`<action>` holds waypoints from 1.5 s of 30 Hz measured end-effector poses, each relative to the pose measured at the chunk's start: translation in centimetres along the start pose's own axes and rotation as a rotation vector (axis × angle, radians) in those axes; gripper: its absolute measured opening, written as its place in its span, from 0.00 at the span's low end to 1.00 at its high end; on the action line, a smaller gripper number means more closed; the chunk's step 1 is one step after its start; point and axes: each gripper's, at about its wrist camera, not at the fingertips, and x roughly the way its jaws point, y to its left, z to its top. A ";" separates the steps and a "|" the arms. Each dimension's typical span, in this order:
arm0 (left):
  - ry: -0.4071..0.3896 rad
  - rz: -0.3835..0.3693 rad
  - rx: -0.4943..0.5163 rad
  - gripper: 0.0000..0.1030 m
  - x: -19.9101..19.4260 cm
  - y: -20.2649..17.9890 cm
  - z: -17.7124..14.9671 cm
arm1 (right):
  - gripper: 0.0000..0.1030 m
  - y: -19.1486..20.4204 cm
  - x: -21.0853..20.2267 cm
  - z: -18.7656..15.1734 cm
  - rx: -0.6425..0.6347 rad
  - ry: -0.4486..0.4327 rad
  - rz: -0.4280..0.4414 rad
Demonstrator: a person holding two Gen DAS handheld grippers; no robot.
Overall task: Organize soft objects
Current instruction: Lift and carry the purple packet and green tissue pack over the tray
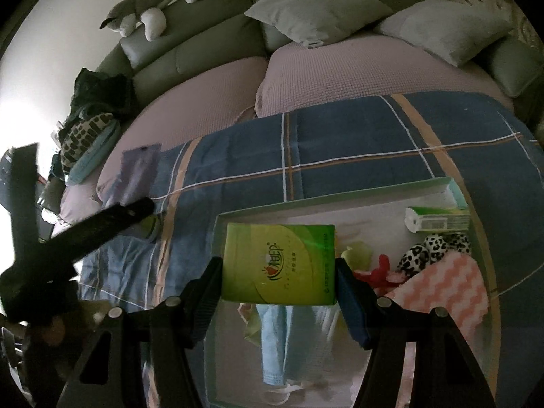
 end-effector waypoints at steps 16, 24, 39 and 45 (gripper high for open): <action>-0.075 -0.097 0.038 0.58 -4.7 -1.6 -1.1 | 0.65 -0.8 -1.0 0.0 0.018 -0.029 -0.024; 0.001 -0.138 0.073 0.58 -3.2 -3.0 -2.9 | 0.65 -2.4 -0.9 0.1 0.044 -0.019 -0.062; 0.245 -0.200 0.112 0.58 2.0 -5.0 -8.4 | 0.65 -5.9 0.5 -0.3 0.127 0.037 -0.113; 0.290 -0.214 0.129 0.58 2.9 -5.7 -9.3 | 0.65 -6.4 1.4 -0.6 0.131 0.069 -0.125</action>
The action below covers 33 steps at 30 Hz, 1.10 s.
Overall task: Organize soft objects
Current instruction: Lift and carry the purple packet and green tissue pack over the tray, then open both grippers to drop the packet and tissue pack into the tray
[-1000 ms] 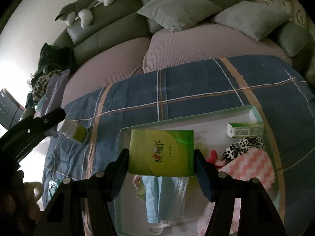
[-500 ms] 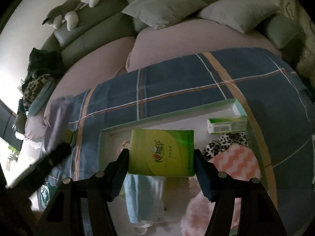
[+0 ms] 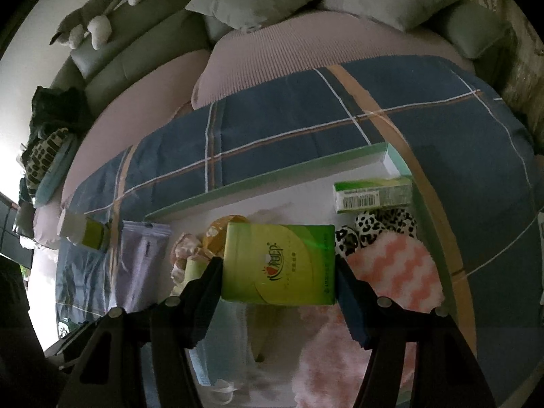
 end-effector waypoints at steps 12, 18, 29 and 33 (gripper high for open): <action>0.071 0.012 0.019 0.62 2.2 -0.7 -0.5 | 0.65 0.2 0.7 -0.1 -0.005 0.020 -0.015; 0.093 0.007 0.000 0.63 2.5 0.2 -0.4 | 0.65 0.8 1.6 -0.3 -0.026 0.045 -0.023; 0.079 0.037 0.068 0.68 1.8 -0.9 -0.2 | 0.66 1.2 0.6 -0.1 -0.037 0.008 -0.021; 0.076 0.050 0.095 0.68 1.7 -1.4 -0.2 | 0.68 1.6 0.2 0.0 -0.049 -0.007 -0.019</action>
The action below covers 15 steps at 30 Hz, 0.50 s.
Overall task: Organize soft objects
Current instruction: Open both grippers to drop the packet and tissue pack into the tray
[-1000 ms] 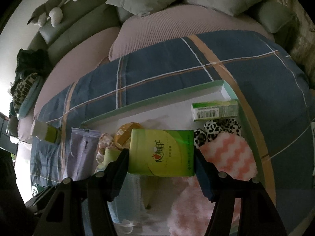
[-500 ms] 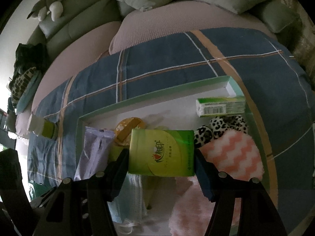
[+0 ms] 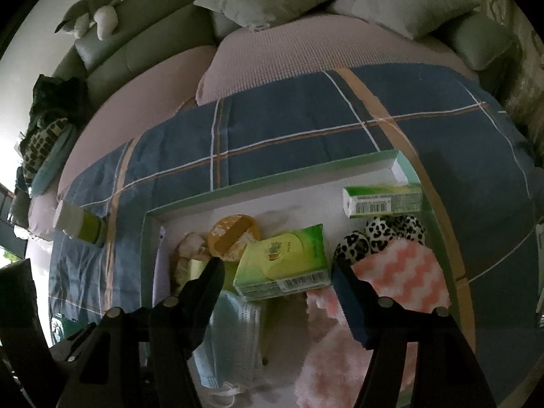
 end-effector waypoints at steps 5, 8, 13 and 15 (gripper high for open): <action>-0.023 0.007 0.024 0.69 -1.0 -0.3 0.1 | 0.69 -0.1 0.0 0.1 0.003 0.001 -0.005; -0.043 0.002 0.035 0.69 -1.7 -0.5 0.3 | 0.72 -0.2 -0.3 0.1 0.007 -0.016 -0.013; -0.087 0.006 0.039 0.69 -3.2 -0.4 0.6 | 0.73 -0.6 -1.2 0.3 0.022 -0.047 -0.018; -0.113 0.032 0.027 0.69 -3.7 -0.1 0.7 | 0.73 -0.7 -1.3 0.3 0.026 -0.051 -0.020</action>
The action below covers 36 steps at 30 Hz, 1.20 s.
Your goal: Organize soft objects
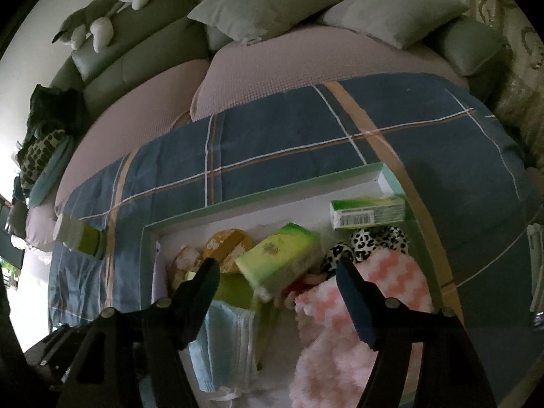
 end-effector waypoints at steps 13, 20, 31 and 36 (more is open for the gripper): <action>-0.175 0.141 -0.187 0.90 -3.3 5.9 0.6 | 0.91 1.5 0.5 -0.2 -0.065 0.015 0.001; -0.221 0.196 -0.295 1.00 -3.5 8.9 0.1 | 1.00 2.7 0.6 -0.6 -0.098 0.003 0.010; -0.254 0.164 -0.346 1.00 -4.1 9.5 -0.1 | 1.00 4.2 0.5 -1.6 -0.146 0.017 0.023; -0.281 0.142 -0.347 1.00 -5.8 9.6 -0.8 | 1.00 4.4 -0.6 -3.1 -0.158 0.023 0.044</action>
